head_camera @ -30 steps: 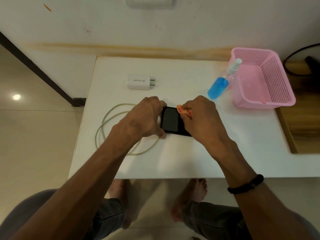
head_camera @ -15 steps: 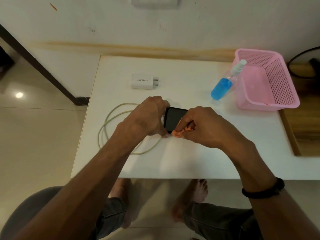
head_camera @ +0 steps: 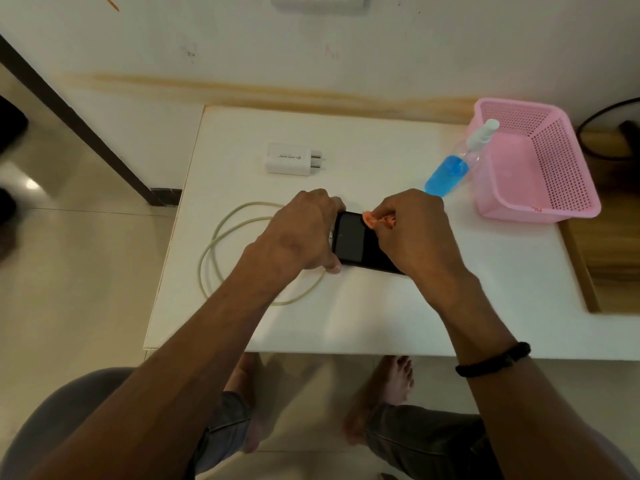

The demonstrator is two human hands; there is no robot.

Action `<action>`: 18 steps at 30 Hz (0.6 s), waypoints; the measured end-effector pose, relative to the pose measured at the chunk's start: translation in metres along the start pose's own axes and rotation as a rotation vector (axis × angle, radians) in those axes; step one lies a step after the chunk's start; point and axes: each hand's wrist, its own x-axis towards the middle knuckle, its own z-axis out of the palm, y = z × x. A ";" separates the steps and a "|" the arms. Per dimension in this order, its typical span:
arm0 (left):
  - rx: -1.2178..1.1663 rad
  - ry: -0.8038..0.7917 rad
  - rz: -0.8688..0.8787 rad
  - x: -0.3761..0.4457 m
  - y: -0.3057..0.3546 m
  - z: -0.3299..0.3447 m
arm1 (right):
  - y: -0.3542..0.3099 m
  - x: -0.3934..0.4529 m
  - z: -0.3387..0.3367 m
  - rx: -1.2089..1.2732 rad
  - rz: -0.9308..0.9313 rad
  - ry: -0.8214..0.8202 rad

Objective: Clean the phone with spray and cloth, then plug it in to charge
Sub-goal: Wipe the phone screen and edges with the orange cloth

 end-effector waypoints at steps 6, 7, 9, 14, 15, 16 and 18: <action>-0.017 0.009 -0.008 -0.003 -0.001 0.002 | -0.021 0.001 0.013 -0.041 -0.068 -0.028; -0.017 0.009 -0.009 -0.003 -0.001 0.003 | -0.022 0.000 0.014 -0.033 -0.080 -0.039; -0.007 0.011 -0.011 -0.002 -0.002 0.004 | -0.023 -0.002 0.013 -0.029 -0.104 -0.060; -0.027 0.016 -0.024 -0.001 0.000 0.007 | -0.026 -0.006 0.008 0.003 -0.189 -0.162; -0.041 0.017 -0.023 -0.002 0.000 0.007 | -0.027 -0.008 0.007 0.012 -0.204 -0.185; -0.048 0.016 -0.019 -0.002 -0.001 0.006 | -0.026 -0.009 0.006 0.022 -0.218 -0.209; -0.038 0.011 -0.008 -0.001 -0.001 0.005 | -0.024 -0.011 0.002 0.035 -0.252 -0.262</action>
